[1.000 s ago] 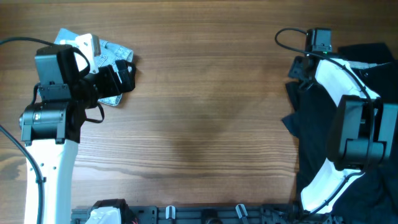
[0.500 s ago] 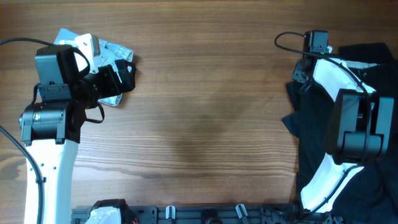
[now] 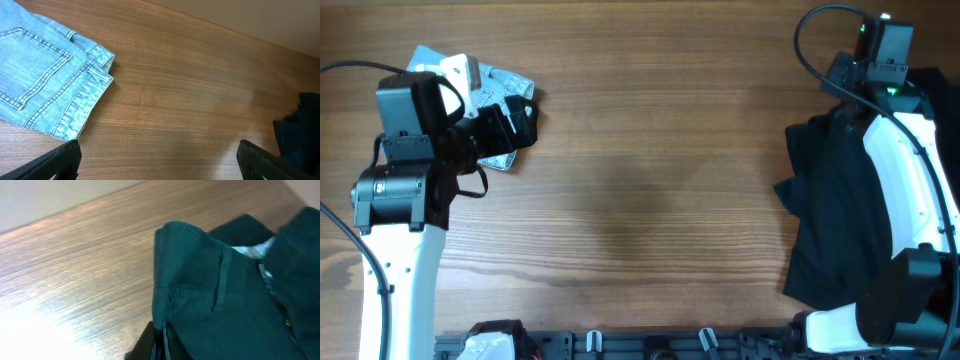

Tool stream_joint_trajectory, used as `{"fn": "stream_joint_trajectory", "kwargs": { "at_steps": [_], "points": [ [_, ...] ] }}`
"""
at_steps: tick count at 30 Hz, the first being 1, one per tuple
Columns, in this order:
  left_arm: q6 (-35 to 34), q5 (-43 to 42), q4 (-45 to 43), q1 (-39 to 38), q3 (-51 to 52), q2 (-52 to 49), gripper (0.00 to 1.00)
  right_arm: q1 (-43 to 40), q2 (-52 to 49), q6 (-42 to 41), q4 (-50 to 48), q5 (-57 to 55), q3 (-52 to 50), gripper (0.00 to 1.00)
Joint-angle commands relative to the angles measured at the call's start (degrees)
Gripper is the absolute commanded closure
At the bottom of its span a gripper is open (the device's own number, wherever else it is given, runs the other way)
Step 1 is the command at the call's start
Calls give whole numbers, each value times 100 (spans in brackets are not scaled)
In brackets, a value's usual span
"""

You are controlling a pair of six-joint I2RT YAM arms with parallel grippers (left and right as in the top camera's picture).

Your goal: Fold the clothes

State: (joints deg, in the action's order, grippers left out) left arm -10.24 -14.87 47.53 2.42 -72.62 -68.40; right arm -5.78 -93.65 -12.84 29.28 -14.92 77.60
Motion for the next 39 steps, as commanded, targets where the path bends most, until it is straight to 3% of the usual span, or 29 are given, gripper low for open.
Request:
{"fn": "stream_joint_trajectory", "kwargs": {
  "at_steps": [1,3,9,10,11,12,13,15,18,23,26,28,29,30,34,39],
  "points": [
    [-74,-70,-9,39,-118,61,0,354,173,236,-4,1270,339,96],
    [-74,-48,-17,111,-140,227,0,944,267,267,304,1416,728,96],
    [-72,549,-17,702,-317,1023,0,4721,-85,365,424,1908,1165,94],
    [-70,601,-17,785,-317,1115,0,5357,-282,382,426,1952,1165,83],
    [-70,601,-17,852,-317,1196,0,6006,-503,546,428,1853,1165,39],
    [-70,601,-20,892,-317,1252,0,6470,-638,560,424,1432,1165,17],
    [-72,599,-105,901,-317,1261,0,6669,-577,640,450,691,1167,11],
    [-74,538,-181,894,-317,1165,0,6328,-273,588,540,415,1172,10],
    [-72,-122,-166,813,-315,669,0,5259,402,-214,754,468,1172,11],
    [-79,-273,-328,-227,-315,-909,0,3156,1307,-1147,1178,2026,1172,14],
    [-72,-483,-686,-372,-315,-1440,4,2380,1344,-1178,1921,2271,1169,16],
    [-74,-459,-999,-542,-315,-2004,62,2087,1329,-1172,2173,2269,1163,16],
    [-79,-461,-1104,-651,-315,-2337,84,2009,1316,-1172,2186,2267,1163,16],
    [-81,-457,-1322,-859,-315,-2852,96,1961,1294,-1176,2153,2243,1163,16],
    [-4,-308,-2500,-1580,-315,-4264,96,1958,1078,-1174,2157,2205,1163,16],
    [74,358,-3324,-1945,-315,-5084,96,1958,538,-1154,2439,2203,1163,17]
  ]
}}
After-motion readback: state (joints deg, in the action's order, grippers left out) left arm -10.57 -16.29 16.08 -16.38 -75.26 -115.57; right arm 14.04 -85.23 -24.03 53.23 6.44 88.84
